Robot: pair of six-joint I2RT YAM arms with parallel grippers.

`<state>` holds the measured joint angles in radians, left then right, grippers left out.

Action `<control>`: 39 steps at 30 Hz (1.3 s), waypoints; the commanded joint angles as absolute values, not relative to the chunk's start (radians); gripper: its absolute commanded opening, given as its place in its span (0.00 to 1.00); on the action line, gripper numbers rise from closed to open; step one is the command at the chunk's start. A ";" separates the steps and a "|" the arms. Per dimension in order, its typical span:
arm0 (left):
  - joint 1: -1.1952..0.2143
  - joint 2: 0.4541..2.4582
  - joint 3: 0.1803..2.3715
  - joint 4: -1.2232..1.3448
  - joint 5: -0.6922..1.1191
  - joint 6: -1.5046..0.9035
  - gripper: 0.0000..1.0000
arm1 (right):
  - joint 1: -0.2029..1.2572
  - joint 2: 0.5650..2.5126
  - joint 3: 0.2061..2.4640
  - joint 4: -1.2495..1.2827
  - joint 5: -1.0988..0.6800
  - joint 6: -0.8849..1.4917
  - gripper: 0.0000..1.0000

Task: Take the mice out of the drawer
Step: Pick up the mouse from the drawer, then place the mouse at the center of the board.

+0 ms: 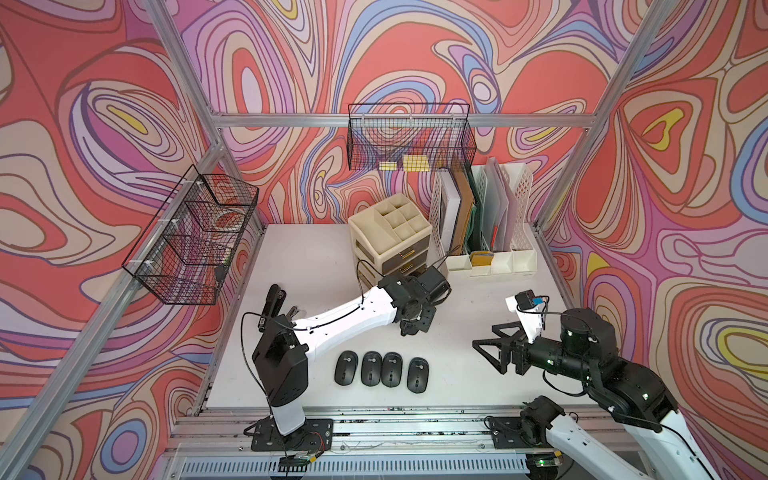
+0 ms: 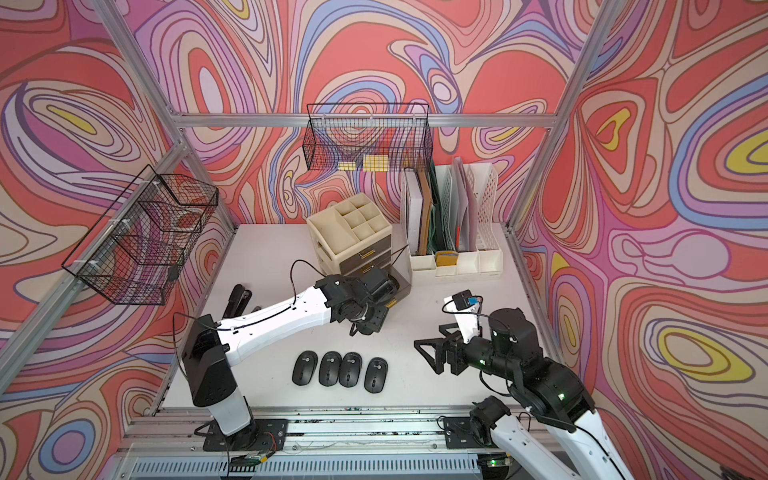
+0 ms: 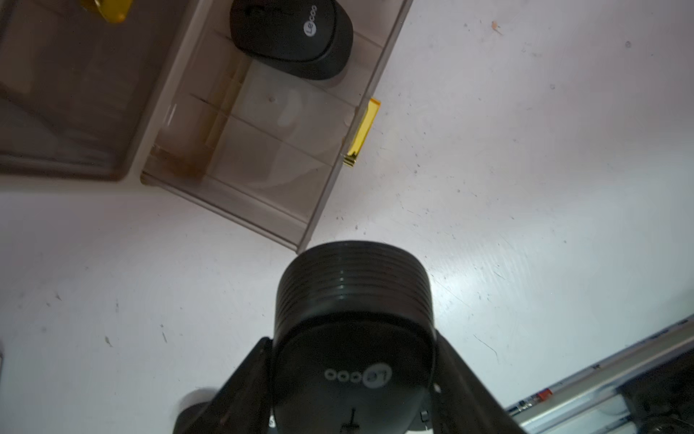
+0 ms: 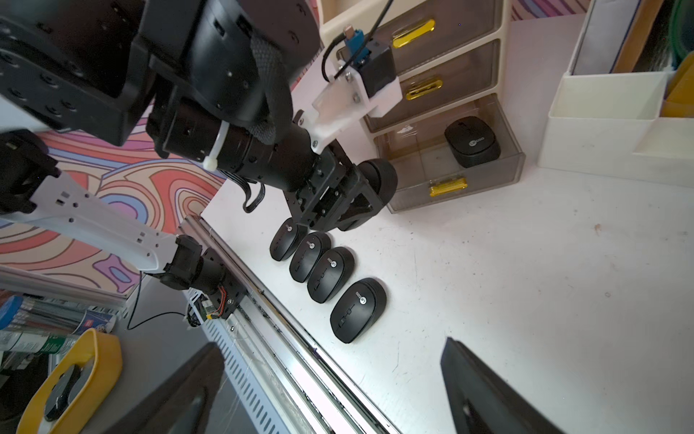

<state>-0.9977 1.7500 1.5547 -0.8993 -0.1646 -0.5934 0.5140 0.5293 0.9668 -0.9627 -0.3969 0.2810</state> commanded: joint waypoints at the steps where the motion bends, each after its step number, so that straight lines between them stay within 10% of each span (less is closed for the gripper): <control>1: -1.066 1.717 1.542 -0.934 -0.186 -0.802 0.51 | 0.520 0.495 0.995 -1.038 -0.460 0.238 0.96; 39: -1.281 2.026 1.457 -0.693 -0.094 -1.065 0.54 | 0.520 0.402 0.968 -1.118 -0.396 0.223 0.96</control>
<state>-1.2873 2.0132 1.4555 -0.7094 -0.0887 -1.0733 0.5148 0.4088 0.9745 -1.1152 -0.4084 0.2195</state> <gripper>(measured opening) 0.626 0.961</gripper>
